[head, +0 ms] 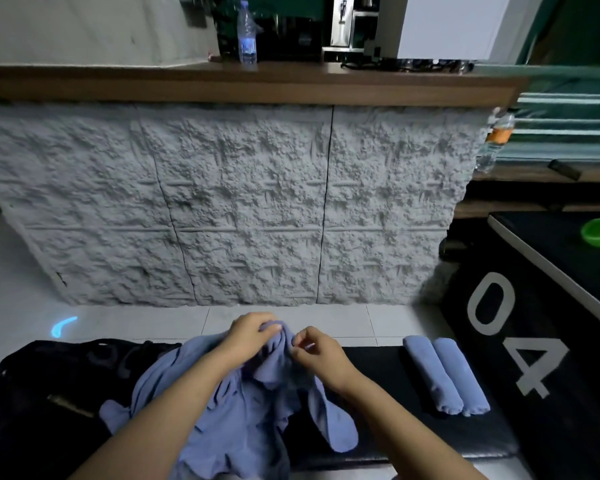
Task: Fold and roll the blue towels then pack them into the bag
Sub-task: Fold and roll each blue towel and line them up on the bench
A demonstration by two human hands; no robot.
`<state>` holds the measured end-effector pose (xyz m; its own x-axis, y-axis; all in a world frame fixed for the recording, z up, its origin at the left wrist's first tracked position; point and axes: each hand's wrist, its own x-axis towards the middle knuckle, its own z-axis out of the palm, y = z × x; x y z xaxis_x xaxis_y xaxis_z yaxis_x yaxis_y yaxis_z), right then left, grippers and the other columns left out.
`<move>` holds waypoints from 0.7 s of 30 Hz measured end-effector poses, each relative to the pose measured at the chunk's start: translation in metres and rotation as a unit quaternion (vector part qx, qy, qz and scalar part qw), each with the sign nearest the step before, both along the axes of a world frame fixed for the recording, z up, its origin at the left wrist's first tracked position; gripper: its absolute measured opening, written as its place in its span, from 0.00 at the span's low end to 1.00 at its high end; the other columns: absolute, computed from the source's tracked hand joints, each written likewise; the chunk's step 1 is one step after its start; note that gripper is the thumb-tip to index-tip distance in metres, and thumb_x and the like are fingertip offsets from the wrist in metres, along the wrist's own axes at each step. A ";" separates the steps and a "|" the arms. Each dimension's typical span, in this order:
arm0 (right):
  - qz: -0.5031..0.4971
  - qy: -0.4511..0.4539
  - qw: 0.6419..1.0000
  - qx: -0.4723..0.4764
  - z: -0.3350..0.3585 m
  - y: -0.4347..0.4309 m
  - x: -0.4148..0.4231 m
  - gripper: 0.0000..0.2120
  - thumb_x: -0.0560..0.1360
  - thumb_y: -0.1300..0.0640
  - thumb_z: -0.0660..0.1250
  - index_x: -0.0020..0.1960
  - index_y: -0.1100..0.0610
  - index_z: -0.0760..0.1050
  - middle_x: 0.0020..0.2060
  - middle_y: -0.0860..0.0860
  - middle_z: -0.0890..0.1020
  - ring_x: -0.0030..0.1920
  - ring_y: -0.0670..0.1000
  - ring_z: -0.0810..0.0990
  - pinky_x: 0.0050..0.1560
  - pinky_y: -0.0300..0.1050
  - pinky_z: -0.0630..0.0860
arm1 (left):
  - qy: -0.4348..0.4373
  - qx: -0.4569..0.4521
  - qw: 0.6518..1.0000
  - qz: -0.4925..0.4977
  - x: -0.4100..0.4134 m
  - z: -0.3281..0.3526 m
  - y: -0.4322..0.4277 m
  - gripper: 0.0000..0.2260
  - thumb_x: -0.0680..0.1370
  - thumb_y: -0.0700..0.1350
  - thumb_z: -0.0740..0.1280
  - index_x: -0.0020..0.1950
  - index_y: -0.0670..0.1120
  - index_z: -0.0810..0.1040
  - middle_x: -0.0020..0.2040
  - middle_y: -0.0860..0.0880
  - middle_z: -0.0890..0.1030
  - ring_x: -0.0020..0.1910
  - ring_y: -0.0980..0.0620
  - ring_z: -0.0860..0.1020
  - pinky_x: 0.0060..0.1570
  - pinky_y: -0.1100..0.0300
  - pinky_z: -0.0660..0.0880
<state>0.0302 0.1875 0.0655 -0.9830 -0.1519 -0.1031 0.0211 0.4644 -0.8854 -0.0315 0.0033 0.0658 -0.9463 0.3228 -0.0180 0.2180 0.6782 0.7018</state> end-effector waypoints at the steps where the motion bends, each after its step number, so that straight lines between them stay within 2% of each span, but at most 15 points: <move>1: -0.010 0.016 1.000 0.012 0.006 0.000 0.001 0.13 0.69 0.48 0.69 0.46 0.56 0.73 0.38 0.50 0.79 0.38 0.49 0.76 0.41 0.41 0.71 | -0.008 0.033 0.999 -0.010 0.000 0.011 0.012 0.12 0.77 0.47 0.64 0.33 0.48 0.73 0.30 0.51 0.72 0.34 0.53 0.69 0.37 0.58 0.64; 2: -0.028 0.030 0.999 0.033 0.013 0.002 0.002 0.17 0.66 0.45 0.69 0.46 0.56 0.72 0.38 0.51 0.80 0.38 0.51 0.77 0.40 0.43 0.71 | -0.012 0.062 0.998 -0.022 0.001 0.022 0.023 0.13 0.77 0.48 0.63 0.36 0.42 0.74 0.32 0.46 0.72 0.35 0.53 0.69 0.38 0.58 0.65; 4: -0.059 0.059 0.995 0.053 0.025 0.009 0.001 0.12 0.68 0.50 0.69 0.44 0.56 0.71 0.37 0.52 0.80 0.39 0.53 0.79 0.41 0.47 0.73 | -0.025 0.104 0.993 -0.039 0.003 0.039 0.041 0.16 0.79 0.47 0.62 0.37 0.37 0.71 0.32 0.44 0.67 0.34 0.54 0.66 0.37 0.58 0.63; 6: -0.075 0.068 0.995 0.013 0.037 0.021 -0.001 0.03 0.74 0.59 0.66 0.43 0.58 0.73 0.36 0.53 0.80 0.37 0.52 0.77 0.42 0.49 0.75 | -0.027 0.128 0.991 -0.026 0.004 0.051 0.047 0.14 0.80 0.45 0.61 0.37 0.41 0.68 0.31 0.47 0.64 0.33 0.53 0.64 0.35 0.59 0.61; 8: -0.069 0.049 0.994 -0.067 0.054 0.033 0.000 0.05 0.77 0.62 0.63 0.42 0.58 0.73 0.33 0.49 0.77 0.34 0.46 0.73 0.38 0.41 0.71 | -0.021 0.161 0.987 0.013 0.003 0.057 0.046 0.10 0.79 0.42 0.63 0.37 0.44 0.70 0.33 0.48 0.70 0.35 0.52 0.68 0.38 0.59 0.65; 10: -0.059 0.018 0.990 -0.128 0.071 0.043 0.001 0.09 0.79 0.62 0.62 0.40 0.57 0.71 0.29 0.46 0.75 0.30 0.42 0.71 0.33 0.35 0.68 | 0.008 0.161 0.985 0.063 0.006 0.062 0.046 0.08 0.77 0.41 0.66 0.39 0.49 0.70 0.37 0.49 0.75 0.37 0.51 0.72 0.40 0.61 0.68; 13: -0.118 0.011 0.974 -0.193 0.080 0.052 -0.006 0.06 0.77 0.63 0.65 0.42 0.58 0.71 0.31 0.49 0.75 0.32 0.45 0.72 0.32 0.35 0.68 | 0.127 0.171 0.971 0.110 0.029 0.066 0.054 0.10 0.75 0.46 0.69 0.37 0.51 0.70 0.33 0.54 0.75 0.34 0.53 0.73 0.37 0.60 0.70; 15: -0.168 0.024 0.959 -0.229 0.083 0.054 -0.012 0.08 0.74 0.65 0.68 0.41 0.57 0.70 0.31 0.51 0.73 0.33 0.47 0.70 0.32 0.36 0.68 | 0.153 0.200 0.967 0.039 0.057 0.067 0.064 0.12 0.70 0.53 0.72 0.40 0.50 0.71 0.35 0.55 0.75 0.34 0.58 0.72 0.38 0.63 0.69; 18: -0.197 0.008 0.946 -0.258 0.089 0.049 -0.014 0.11 0.75 0.63 0.69 0.38 0.58 0.69 0.28 0.52 0.72 0.29 0.49 0.70 0.28 0.39 0.67 | 0.138 0.106 0.985 -0.009 0.081 0.062 0.083 0.21 0.62 0.60 0.73 0.46 0.52 0.69 0.43 0.57 0.75 0.42 0.58 0.73 0.42 0.63 0.71; 20: -0.199 -0.010 0.940 -0.276 0.092 0.044 -0.014 0.12 0.75 0.61 0.69 0.36 0.58 0.70 0.27 0.54 0.72 0.29 0.52 0.70 0.28 0.42 0.67 | 0.153 0.075 0.985 0.024 0.081 0.058 0.091 0.18 0.64 0.55 0.71 0.46 0.51 0.69 0.41 0.57 0.75 0.40 0.57 0.73 0.40 0.61 0.71; 21: -0.199 -0.015 0.936 -0.289 0.093 0.043 -0.014 0.12 0.75 0.61 0.69 0.35 0.59 0.70 0.27 0.55 0.73 0.29 0.53 0.70 0.30 0.44 0.67 | 0.146 0.094 0.984 0.045 0.080 0.058 0.093 0.13 0.66 0.51 0.71 0.44 0.50 0.70 0.38 0.56 0.75 0.38 0.57 0.73 0.39 0.61 0.70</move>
<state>0.0158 0.2301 0.1584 -0.9717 0.1869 -0.1443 0.1184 -0.1429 -0.9826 0.0482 0.0968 0.1235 -0.9268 0.2098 0.3116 0.3749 0.5679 0.7328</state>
